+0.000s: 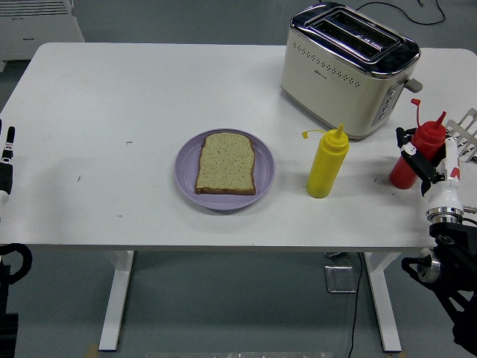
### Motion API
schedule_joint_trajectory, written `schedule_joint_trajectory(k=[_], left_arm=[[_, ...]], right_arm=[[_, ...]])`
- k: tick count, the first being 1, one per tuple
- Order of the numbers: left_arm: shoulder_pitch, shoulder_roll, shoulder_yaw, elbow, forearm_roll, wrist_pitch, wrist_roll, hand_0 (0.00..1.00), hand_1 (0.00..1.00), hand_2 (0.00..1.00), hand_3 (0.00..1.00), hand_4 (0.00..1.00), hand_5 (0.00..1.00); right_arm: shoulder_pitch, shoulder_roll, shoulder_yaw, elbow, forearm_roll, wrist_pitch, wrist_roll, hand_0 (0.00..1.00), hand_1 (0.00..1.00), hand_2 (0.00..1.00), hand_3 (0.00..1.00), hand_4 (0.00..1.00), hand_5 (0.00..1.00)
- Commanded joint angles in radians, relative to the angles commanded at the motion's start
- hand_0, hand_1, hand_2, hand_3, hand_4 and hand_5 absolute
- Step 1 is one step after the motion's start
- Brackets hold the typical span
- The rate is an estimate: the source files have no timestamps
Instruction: Pick up the cup,pour liquid into bread,place the cup on the desk
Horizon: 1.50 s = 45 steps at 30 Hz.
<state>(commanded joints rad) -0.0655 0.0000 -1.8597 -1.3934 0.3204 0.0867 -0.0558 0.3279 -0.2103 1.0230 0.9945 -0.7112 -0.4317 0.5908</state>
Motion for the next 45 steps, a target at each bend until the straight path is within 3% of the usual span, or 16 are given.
schedule_joint_trajectory(k=[8,9,14,15,20,21,26,27,36,45], left_arm=[[0.001,0.000,0.001,0.001,0.000,0.000,0.000,0.787,0.743,0.733,0.683,0.565,0.998],[0.001,0.000,0.001,0.000,0.000,0.000,0.000,0.787,0.743,0.734,0.683,0.564,0.998],[0.002,0.000,0.001,0.000,0.000,0.000,0.000,0.787,0.743,0.734,0.683,0.564,0.998],[0.002,0.000,0.001,0.000,0.000,0.000,0.000,0.786,0.743,0.734,0.683,0.565,0.998],[0.001,0.000,-0.001,0.000,0.000,0.000,0.000,0.786,0.743,0.734,0.683,0.565,0.998],[0.001,0.000,-0.001,0.000,0.000,0.000,0.000,0.786,0.743,0.733,0.683,0.564,0.998],[0.000,0.000,-0.004,-0.001,0.000,0.000,0.000,0.786,0.743,0.733,0.683,0.564,0.998],[0.000,0.000,-0.004,-0.001,0.000,0.000,0.000,0.786,0.743,0.733,0.683,0.565,0.998],[-0.003,0.000,-0.005,-0.001,0.000,0.000,0.000,0.786,0.743,0.733,0.683,0.565,0.998],[-0.004,0.000,-0.006,-0.001,0.000,0.001,0.000,0.786,0.743,0.734,0.683,0.564,0.998]], right_arm=[[0.000,0.000,-0.004,0.004,0.001,-0.005,-0.002,0.561,0.414,0.397,0.401,0.808,0.270],[-0.001,0.000,-0.003,0.004,0.003,-0.006,-0.001,0.635,0.507,0.463,0.501,0.813,0.266],[-0.002,-0.001,0.004,0.005,0.005,-0.013,0.000,0.635,0.507,0.463,0.501,0.813,0.266],[-0.002,-0.001,0.006,0.005,0.003,-0.013,-0.002,0.719,0.609,0.584,0.670,0.817,0.263],[-0.003,-0.004,0.009,0.006,-0.018,0.001,-0.017,0.719,0.609,0.584,0.670,0.817,0.263],[-0.004,-0.005,0.009,0.008,-0.026,0.009,-0.022,0.825,0.747,0.801,0.900,0.825,0.265],[-0.009,-0.007,0.015,0.016,-0.049,0.023,-0.032,0.825,0.747,0.801,0.900,0.825,0.265],[-0.010,-0.008,0.017,0.018,-0.053,0.023,-0.033,0.884,0.816,0.929,0.984,0.832,0.262],[-0.024,-0.013,0.050,0.034,-0.087,0.029,-0.049,0.912,0.865,0.954,0.998,0.839,0.253],[-0.085,-0.046,0.112,0.127,-0.110,0.099,-0.075,0.949,0.900,0.987,0.998,0.857,0.264]])
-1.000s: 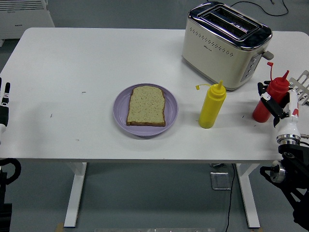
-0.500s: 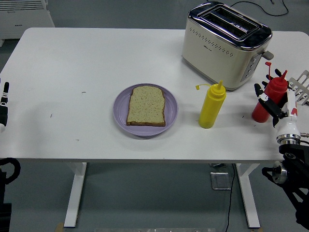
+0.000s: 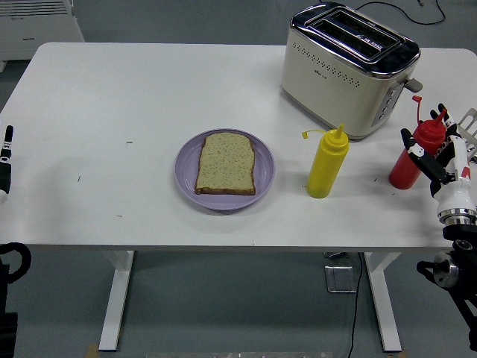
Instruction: Pick up the cup,pour liquid into bread,place the cup on the desk
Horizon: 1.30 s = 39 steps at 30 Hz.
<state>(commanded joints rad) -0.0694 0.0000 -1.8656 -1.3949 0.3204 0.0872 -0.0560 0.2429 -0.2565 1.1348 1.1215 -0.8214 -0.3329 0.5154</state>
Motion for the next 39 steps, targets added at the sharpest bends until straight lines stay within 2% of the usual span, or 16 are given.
schedule_joint_trajectory(k=[9,15,21,26,29,30,33,35,36,39], left_arm=[[-0.004,0.000,0.002,-0.001,0.000,0.000,0.000,0.786,0.743,0.733,0.683,0.564,0.998],[-0.007,0.000,0.003,-0.001,0.000,0.000,0.000,0.786,0.743,0.734,0.683,0.565,0.998],[-0.008,0.000,0.006,-0.001,0.000,0.000,0.000,0.786,0.743,0.733,0.683,0.565,0.998],[-0.007,0.000,0.006,-0.001,0.000,0.000,0.000,0.786,0.743,0.734,0.683,0.565,0.998],[-0.006,0.000,0.005,-0.002,0.000,0.000,0.000,0.786,0.743,0.734,0.683,0.565,0.998],[-0.006,0.000,0.006,-0.002,0.000,0.000,0.000,0.787,0.743,0.734,0.683,0.565,0.998],[-0.006,0.000,0.008,-0.001,0.000,0.000,0.000,0.787,0.743,0.734,0.683,0.565,0.998],[-0.005,0.000,0.009,-0.001,0.000,0.000,0.000,0.787,0.743,0.734,0.683,0.565,0.998],[-0.005,0.000,0.010,-0.001,0.000,0.000,0.000,0.787,0.743,0.734,0.683,0.566,0.998],[-0.004,0.000,0.011,-0.001,0.001,0.000,0.000,0.787,0.743,0.734,0.683,0.566,0.998]], right_arm=[[-0.091,-0.040,0.094,0.147,-0.028,0.027,-0.028,0.954,0.904,0.988,0.998,0.870,0.275],[-0.149,-0.046,0.194,0.217,-0.026,0.052,-0.043,0.971,0.914,0.996,0.998,0.880,0.277],[-0.157,-0.045,0.287,0.217,0.008,0.064,-0.053,0.974,0.915,0.997,0.998,0.884,0.287],[-0.165,-0.040,0.383,0.236,0.128,0.105,-0.051,0.962,0.909,0.990,0.998,0.889,0.305],[-0.161,-0.038,0.436,0.244,0.236,0.151,-0.072,0.962,0.909,0.990,0.998,0.889,0.305],[-0.160,-0.038,0.446,0.244,0.281,0.162,-0.078,0.929,0.860,0.932,0.986,0.871,0.407],[-0.151,-0.034,0.480,0.240,0.402,0.206,-0.121,0.929,0.860,0.932,0.986,0.871,0.407],[-0.147,-0.032,0.489,0.236,0.486,0.218,-0.136,0.929,0.860,0.932,0.986,0.871,0.407],[-0.144,-0.030,0.495,0.230,0.528,0.227,-0.155,0.890,0.828,0.873,0.928,0.811,0.523],[-0.141,-0.025,0.504,0.220,0.614,0.229,-0.200,0.890,0.828,0.873,0.928,0.811,0.523]])
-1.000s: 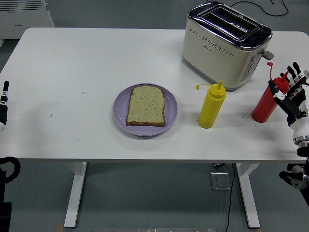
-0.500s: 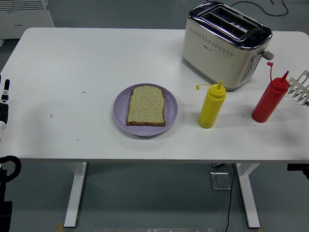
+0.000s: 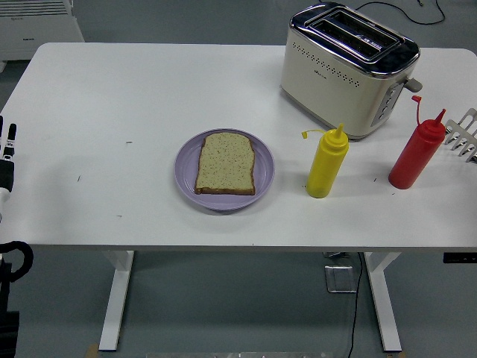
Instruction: Pick up the cup,pour liquid into bread,place the cup on the desk
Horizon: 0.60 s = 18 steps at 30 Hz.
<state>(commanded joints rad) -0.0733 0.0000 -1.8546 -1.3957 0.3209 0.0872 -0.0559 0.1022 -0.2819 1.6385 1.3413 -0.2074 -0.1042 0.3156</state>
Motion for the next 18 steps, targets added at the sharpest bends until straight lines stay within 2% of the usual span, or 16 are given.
schedule_joint_trajectory(k=[2,3,10,18], left_arm=[[0.000,0.000,0.000,0.000,0.000,0.000,0.000,0.787,0.743,0.734,0.683,0.566,0.998],[0.001,0.000,0.000,0.000,0.000,0.000,0.000,0.786,0.743,0.734,0.683,0.566,0.998],[0.003,0.000,0.004,0.000,0.000,0.000,0.000,0.787,0.743,0.734,0.683,0.566,0.998],[0.005,0.000,0.005,0.000,0.000,0.000,0.000,0.787,0.743,0.734,0.683,0.565,0.998]], right_arm=[[0.000,0.002,0.003,-0.005,0.013,-0.003,-0.024,0.890,0.828,0.873,0.928,0.811,0.523],[0.000,0.003,0.004,-0.008,0.014,-0.005,-0.037,0.844,0.782,0.822,0.864,0.742,0.623],[0.002,0.008,0.004,-0.023,0.012,-0.001,-0.099,0.834,0.771,0.810,0.847,0.719,0.645],[0.003,0.010,-0.004,-0.040,0.013,-0.007,-0.106,0.824,0.764,0.806,0.840,0.704,0.675]])
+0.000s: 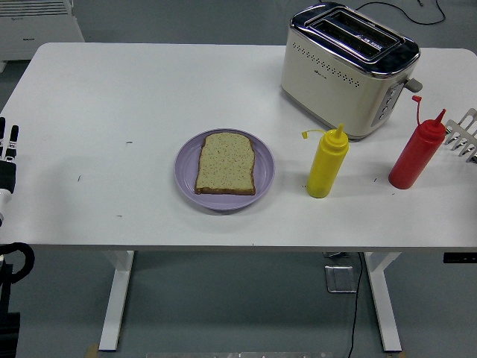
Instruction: Pick up the cup,pour liquid into bread,place the cup on the desk
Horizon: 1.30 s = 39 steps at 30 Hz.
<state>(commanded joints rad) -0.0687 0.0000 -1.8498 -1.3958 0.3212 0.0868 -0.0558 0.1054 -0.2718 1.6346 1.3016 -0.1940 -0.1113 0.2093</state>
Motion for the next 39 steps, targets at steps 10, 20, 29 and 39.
schedule_joint_trajectory(k=[10,20,29,39], left_arm=[[-0.003,0.000,-0.003,-0.001,-0.001,0.001,0.000,0.787,0.743,0.734,0.683,0.565,0.998],[-0.005,0.000,-0.005,0.000,-0.001,0.000,0.000,0.787,0.743,0.734,0.683,0.564,0.998],[-0.006,0.000,-0.007,-0.001,-0.001,0.000,0.000,0.787,0.743,0.734,0.683,0.565,0.998],[-0.008,0.000,-0.009,-0.002,0.000,-0.001,0.000,0.787,0.743,0.734,0.683,0.565,0.998]], right_arm=[[0.004,0.001,0.007,-0.002,-0.024,-0.003,-0.041,0.817,0.750,0.801,0.825,0.691,0.669],[0.007,0.003,0.006,-0.003,-0.022,-0.002,-0.049,0.810,0.748,0.801,0.824,0.688,0.672],[0.009,0.004,0.006,-0.005,-0.019,-0.004,-0.050,0.807,0.747,0.800,0.824,0.681,0.670],[0.011,0.007,0.005,-0.005,-0.021,-0.003,-0.055,0.804,0.743,0.799,0.818,0.672,0.669]])
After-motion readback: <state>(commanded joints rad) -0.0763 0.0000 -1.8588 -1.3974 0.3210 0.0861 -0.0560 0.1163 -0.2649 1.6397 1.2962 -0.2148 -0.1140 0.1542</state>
